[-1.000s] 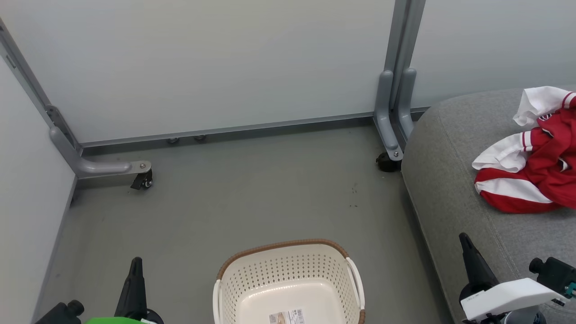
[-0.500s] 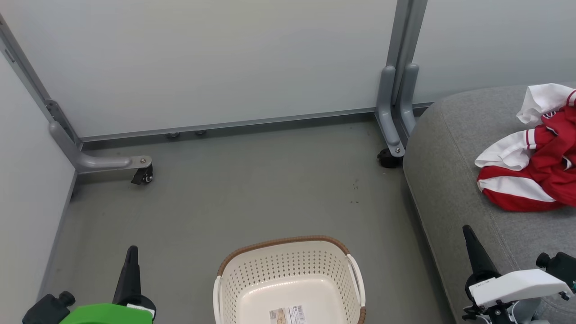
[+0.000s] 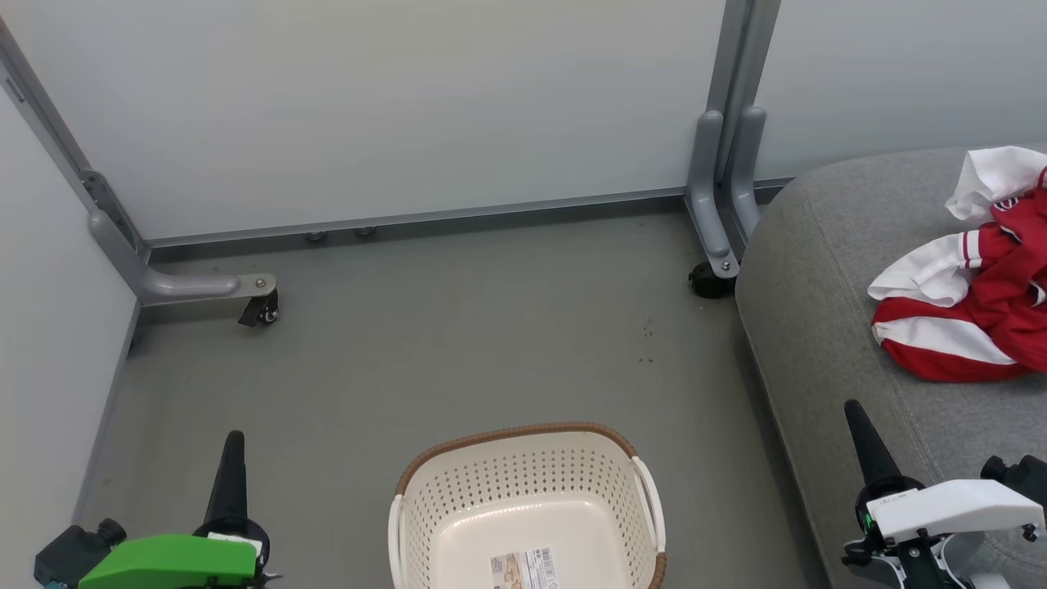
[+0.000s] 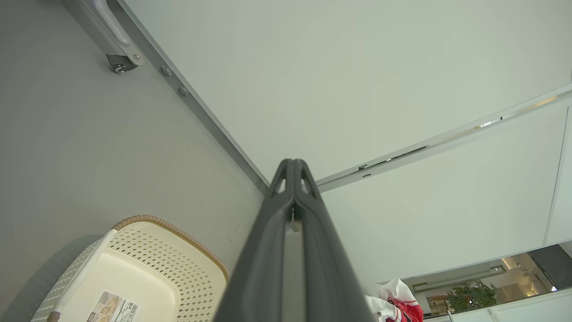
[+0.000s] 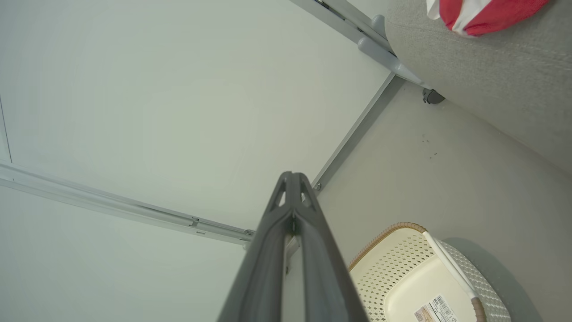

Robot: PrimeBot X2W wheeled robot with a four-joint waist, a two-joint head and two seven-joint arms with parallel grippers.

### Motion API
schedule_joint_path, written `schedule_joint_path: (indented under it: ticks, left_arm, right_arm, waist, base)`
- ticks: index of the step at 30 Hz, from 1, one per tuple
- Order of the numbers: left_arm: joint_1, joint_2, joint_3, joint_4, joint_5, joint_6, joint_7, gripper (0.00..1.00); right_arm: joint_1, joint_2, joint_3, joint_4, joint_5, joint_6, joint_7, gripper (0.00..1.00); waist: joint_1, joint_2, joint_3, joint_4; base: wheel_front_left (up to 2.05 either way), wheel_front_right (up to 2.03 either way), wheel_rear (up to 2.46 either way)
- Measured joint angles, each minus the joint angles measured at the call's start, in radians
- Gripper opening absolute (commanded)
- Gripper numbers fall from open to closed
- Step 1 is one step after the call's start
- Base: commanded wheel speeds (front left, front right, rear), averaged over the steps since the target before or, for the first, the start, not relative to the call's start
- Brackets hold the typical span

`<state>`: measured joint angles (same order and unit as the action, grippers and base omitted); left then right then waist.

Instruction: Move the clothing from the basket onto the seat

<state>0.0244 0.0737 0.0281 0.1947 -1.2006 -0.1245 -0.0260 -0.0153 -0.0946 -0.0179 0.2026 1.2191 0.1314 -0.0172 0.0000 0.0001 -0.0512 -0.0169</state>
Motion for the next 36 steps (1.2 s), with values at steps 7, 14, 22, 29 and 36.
schedule_joint_path:
  ticks: [7, 14, 22, 29, 36]
  left_arm:
    - [-0.019, 0.000, 0.006, 0.007, -0.067, 0.000, 0.016, 0.00]
    - [-0.040, 0.000, 0.015, 0.015, -0.141, -0.002, 0.036, 0.00]
    - [-0.059, 0.000, 0.025, 0.023, -0.211, -0.003, 0.057, 0.00]
    - [-0.076, 0.000, 0.032, 0.031, -0.266, -0.003, 0.070, 0.00]
    - [-0.091, -0.001, 0.039, 0.037, -0.320, -0.003, 0.087, 0.00]
  right_arm:
    - [-0.017, 0.004, -0.010, 0.005, 0.063, 0.000, 0.016, 0.00]
    - [-0.030, 0.010, -0.023, 0.013, 0.133, 0.000, 0.035, 0.00]
    - [-0.041, 0.015, -0.035, 0.020, 0.199, 0.000, 0.053, 0.00]
    - [-0.056, 0.018, -0.044, 0.025, 0.252, 0.000, 0.070, 0.00]
    - [-0.064, 0.021, -0.054, 0.030, 0.302, 0.000, 0.083, 0.00]
  waist:
    - [0.0000, 0.0000, 0.007, 0.002]
    - [0.0000, 0.0000, 0.015, 0.005]
    - [0.0000, 0.0000, 0.024, 0.007]
    - [0.0000, 0.0000, 0.031, 0.009]
    - [0.0000, 0.0000, 0.038, 0.012]
  base:
    - [0.00, 0.00, 0.00]
    - [0.00, 0.00, 0.00]
    - [0.00, 0.00, 0.00]
    - [0.00, 0.00, 0.00]
    - [0.00, 0.00, 0.00]
